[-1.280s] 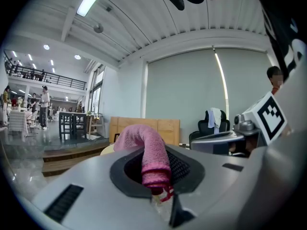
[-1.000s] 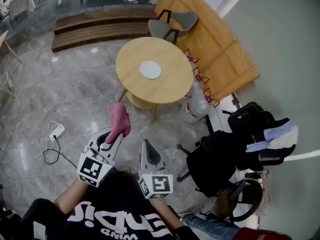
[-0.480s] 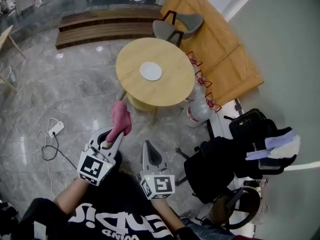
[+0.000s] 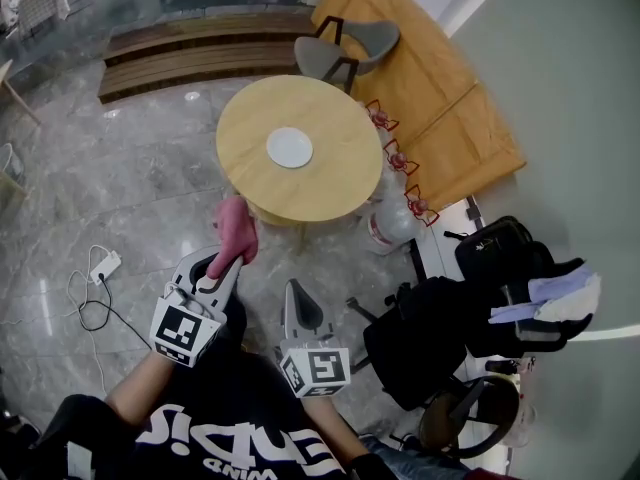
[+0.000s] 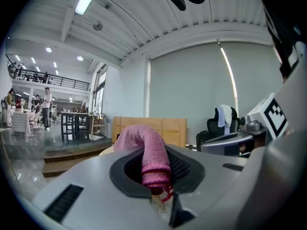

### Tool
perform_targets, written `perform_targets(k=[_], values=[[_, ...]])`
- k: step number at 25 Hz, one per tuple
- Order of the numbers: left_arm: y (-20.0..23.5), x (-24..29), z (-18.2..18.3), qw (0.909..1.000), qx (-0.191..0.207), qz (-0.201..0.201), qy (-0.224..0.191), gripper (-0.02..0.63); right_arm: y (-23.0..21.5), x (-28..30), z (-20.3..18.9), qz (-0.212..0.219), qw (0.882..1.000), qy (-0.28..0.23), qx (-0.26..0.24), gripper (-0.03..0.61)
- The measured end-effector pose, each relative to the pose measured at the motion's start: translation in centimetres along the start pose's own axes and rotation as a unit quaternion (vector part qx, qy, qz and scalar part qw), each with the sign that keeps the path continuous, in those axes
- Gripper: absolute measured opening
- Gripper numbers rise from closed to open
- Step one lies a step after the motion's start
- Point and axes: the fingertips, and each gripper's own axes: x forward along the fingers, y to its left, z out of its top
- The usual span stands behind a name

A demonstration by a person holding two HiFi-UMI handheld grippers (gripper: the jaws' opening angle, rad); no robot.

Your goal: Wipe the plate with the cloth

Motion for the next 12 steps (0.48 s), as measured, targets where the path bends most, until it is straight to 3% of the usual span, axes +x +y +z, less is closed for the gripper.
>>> perform_targets(k=[12], values=[[4.4,6.9,1.1,0.9998,-0.003,-0.017,0.01,0.052,-3.2,7.4,1.9,-0.004,1.0,0.007,0.013,0.023]])
